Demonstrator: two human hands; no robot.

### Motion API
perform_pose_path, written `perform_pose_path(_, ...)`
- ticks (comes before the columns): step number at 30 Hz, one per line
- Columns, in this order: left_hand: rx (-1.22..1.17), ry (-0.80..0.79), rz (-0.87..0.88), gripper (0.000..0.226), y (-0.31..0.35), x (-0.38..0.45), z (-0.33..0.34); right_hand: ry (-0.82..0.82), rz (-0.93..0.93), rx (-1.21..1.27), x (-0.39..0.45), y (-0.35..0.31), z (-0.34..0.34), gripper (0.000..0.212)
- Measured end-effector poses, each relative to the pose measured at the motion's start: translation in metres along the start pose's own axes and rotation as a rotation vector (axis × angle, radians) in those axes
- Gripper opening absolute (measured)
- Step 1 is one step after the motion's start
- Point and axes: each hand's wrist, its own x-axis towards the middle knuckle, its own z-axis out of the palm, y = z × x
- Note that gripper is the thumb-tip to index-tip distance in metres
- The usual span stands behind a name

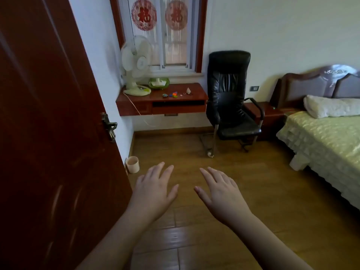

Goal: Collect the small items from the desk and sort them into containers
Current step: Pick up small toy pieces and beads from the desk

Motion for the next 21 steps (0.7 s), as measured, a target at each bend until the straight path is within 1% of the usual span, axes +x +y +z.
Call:
perform_pose_path(5,0.029,-0.033,-0.007,0.064,0.019,0.04,0.017,-0.015,0.032,0.021,0.034,0.049,0.008,0.067)
perform_pose_path(9,0.028,-0.052,-0.009,0.065,0.032,0.064,0.025,-0.017,0.034,0.034,0.062,0.074,0.007,0.067)
perform_pose_path(15,0.048,-0.055,-0.021,0.065,0.033,0.092,0.038,-0.037,-0.007,0.04,0.096,0.078,0.012,0.067)
perform_pose_path(18,0.062,-0.127,-0.025,0.064,0.025,0.106,0.049,-0.064,-0.014,0.033,0.117,0.074,0.018,0.067)
perform_pose_path(21,0.019,-0.138,-0.064,0.063,0.009,0.127,0.059,-0.081,-0.008,0.048,0.144,0.07,0.028,0.068)
